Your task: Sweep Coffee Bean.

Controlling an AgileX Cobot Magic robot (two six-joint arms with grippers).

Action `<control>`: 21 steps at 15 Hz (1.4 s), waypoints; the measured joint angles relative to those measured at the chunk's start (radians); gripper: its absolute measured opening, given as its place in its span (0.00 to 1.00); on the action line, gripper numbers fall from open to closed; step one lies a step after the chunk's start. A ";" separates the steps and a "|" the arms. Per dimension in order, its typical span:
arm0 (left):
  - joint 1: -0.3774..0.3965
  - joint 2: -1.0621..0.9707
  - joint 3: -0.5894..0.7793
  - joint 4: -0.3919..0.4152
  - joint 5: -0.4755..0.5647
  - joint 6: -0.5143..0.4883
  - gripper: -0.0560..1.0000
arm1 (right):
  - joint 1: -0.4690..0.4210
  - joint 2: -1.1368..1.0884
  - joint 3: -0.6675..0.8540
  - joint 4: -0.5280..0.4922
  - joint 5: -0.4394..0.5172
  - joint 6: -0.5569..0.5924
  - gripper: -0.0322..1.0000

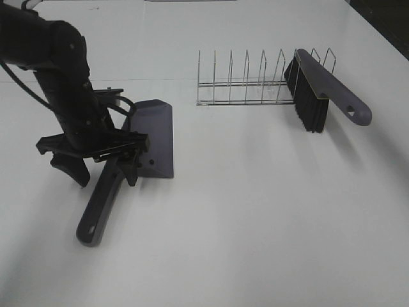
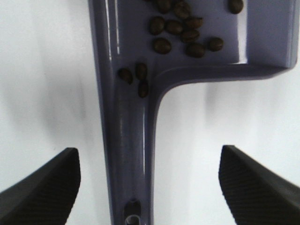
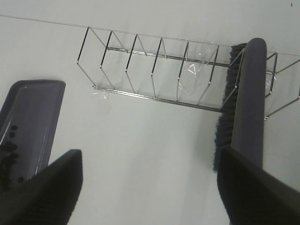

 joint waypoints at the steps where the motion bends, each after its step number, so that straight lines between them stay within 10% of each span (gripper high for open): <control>1: 0.000 -0.032 -0.018 0.029 0.029 -0.007 0.75 | 0.000 -0.048 0.069 0.000 -0.001 0.000 0.68; 7: 0.000 -0.407 -0.029 0.339 0.224 -0.120 0.75 | 0.000 -0.430 0.605 -0.007 -0.001 -0.022 0.68; 14: 0.000 -1.061 0.304 0.295 0.241 -0.141 0.75 | 0.001 -1.054 1.267 -0.006 -0.001 -0.022 0.68; 21: 0.000 -1.653 0.702 0.295 0.246 -0.120 0.76 | 0.001 -1.647 1.620 -0.006 -0.022 -0.023 0.68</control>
